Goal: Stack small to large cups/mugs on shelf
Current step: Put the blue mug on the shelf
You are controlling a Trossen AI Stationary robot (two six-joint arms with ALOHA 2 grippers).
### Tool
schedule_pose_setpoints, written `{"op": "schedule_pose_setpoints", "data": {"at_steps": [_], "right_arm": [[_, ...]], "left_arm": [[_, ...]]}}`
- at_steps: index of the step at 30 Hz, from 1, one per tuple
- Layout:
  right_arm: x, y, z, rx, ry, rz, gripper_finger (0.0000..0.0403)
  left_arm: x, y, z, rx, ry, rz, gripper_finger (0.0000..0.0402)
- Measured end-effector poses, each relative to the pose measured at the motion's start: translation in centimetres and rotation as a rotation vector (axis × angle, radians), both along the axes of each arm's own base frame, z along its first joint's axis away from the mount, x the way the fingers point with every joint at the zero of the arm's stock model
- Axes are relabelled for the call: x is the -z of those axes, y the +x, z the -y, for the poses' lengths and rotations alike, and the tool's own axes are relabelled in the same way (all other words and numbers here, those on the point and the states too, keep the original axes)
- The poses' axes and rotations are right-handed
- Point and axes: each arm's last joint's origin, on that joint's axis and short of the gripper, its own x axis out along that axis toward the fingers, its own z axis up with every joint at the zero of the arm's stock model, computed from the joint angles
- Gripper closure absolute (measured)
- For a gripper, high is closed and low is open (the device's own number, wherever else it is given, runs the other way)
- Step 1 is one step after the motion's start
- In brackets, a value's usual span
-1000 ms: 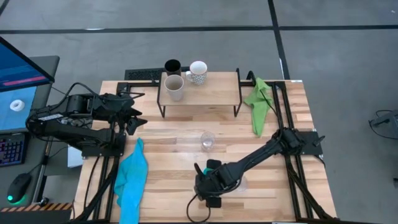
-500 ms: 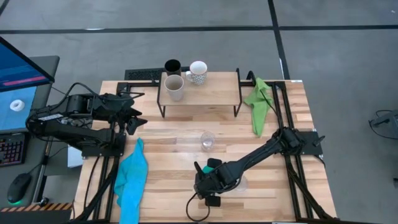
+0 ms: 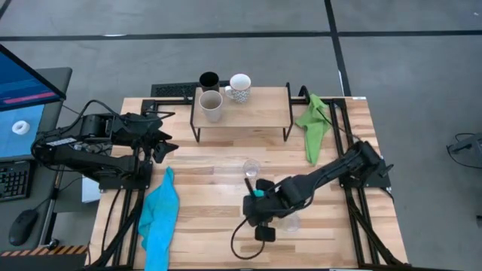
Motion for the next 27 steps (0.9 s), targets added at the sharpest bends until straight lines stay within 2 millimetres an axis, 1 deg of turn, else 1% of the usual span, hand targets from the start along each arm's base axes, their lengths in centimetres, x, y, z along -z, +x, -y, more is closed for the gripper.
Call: {"op": "schedule_pose_setpoints", "data": {"at_steps": [3,6,10,13,20,22,27], "right_arm": [[-1.5,-0.5,1.1,-0.012,-0.026,0.038,0.0394],[-2.4,-1.0,2.5,-0.004,-0.068,0.028,0.0394],[-3.8,-1.3,4.3,0.004,-0.07,0.064,0.0394],[-5.4,-1.5,5.6,0.006,-0.066,0.133,0.0394],[-8.7,-1.1,8.0,0.019,-0.036,0.37,0.0394],[-9.6,-0.8,8.6,0.02,-0.031,0.449,0.0394],[-10.9,0.4,9.6,0.01,-0.029,0.614,0.0394]], "left_arm": [[0.0,0.0,0.0,-0.004,-0.005,0.001,0.0141],[0.0,0.0,0.0,-0.004,-0.005,0.001,0.0141],[0.0,0.0,0.0,-0.011,-0.012,0.003,0.0141],[0.0,0.0,0.0,-0.012,-0.013,0.003,0.0141],[0.0,0.0,0.0,-0.013,-0.013,0.003,0.0141],[0.0,0.0,0.0,-0.016,-0.01,0.004,0.0141],[0.0,0.0,0.0,-0.016,-0.009,0.004,0.0141]]}}
